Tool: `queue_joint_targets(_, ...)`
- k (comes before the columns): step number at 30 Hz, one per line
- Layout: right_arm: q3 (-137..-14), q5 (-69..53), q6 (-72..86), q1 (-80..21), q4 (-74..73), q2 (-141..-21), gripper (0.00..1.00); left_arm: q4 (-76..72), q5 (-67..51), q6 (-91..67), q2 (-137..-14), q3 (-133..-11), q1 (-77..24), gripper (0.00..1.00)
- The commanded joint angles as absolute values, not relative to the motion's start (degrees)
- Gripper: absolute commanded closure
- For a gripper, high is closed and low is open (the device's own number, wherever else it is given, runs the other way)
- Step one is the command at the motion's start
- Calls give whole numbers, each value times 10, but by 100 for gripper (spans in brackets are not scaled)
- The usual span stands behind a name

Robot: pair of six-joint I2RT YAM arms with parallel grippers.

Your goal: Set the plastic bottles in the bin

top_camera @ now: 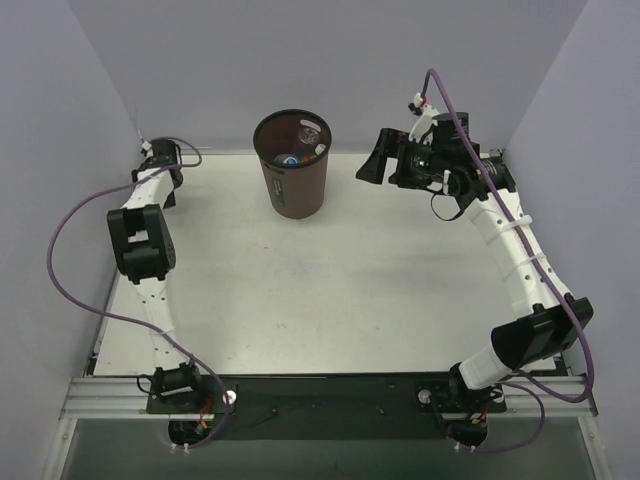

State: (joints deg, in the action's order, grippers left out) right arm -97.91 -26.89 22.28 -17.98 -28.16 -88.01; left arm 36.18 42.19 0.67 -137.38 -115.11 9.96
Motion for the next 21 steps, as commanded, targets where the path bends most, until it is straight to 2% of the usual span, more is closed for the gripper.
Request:
queue_joint_targets(1,-960,-288,211,-181,-277,-842,7,339,256,-90,-1238,-1074,33,47)
queue_joint_targets(6,-935,-293,229,-179,-267,-808,7,347,172,-154,-1130,-1028,-22,46)
queue_joint_targets(10,-927,-313,243,-178,-269,-778,7,304,84,-225,-1001,-936,-26,47)
queue_joint_targets(14,-911,-316,261,-177,-271,-744,7,134,-39,-321,-887,-837,-26,47)
queue_joint_targets(21,-890,-330,282,-176,-272,-700,7,32,-66,-331,-833,-891,-44,48)
